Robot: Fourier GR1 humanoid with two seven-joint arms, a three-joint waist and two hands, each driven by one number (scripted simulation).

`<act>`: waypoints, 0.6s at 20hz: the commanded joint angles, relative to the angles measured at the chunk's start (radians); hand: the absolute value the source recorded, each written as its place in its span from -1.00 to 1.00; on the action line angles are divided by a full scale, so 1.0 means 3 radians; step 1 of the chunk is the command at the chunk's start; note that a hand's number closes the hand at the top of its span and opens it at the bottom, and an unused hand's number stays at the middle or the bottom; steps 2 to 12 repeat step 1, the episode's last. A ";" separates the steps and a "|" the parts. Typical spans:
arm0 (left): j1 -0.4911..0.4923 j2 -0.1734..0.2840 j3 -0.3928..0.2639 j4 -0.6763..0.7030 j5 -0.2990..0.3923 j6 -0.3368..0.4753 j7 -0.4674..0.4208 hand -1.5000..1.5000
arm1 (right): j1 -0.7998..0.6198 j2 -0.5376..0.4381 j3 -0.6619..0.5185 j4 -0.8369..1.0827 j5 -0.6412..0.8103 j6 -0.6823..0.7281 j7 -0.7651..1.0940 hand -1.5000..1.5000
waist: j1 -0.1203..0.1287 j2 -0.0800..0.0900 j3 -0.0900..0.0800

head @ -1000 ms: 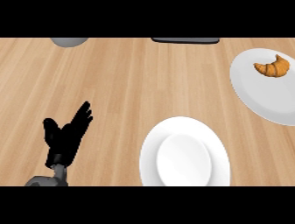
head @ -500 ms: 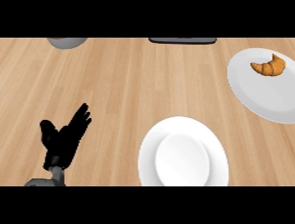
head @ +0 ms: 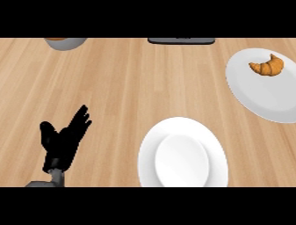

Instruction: Pick the croissant from the plate and place it in the plate

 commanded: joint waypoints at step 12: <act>0.0050 -0.0042 -0.0038 -0.0074 -0.0027 0.0052 0.0079 0.00 | 0.0100 -0.0078 0.0003 0.0056 -0.0013 0.0349 -0.0405 -1.00 | 0.0016 0.0008 -0.0004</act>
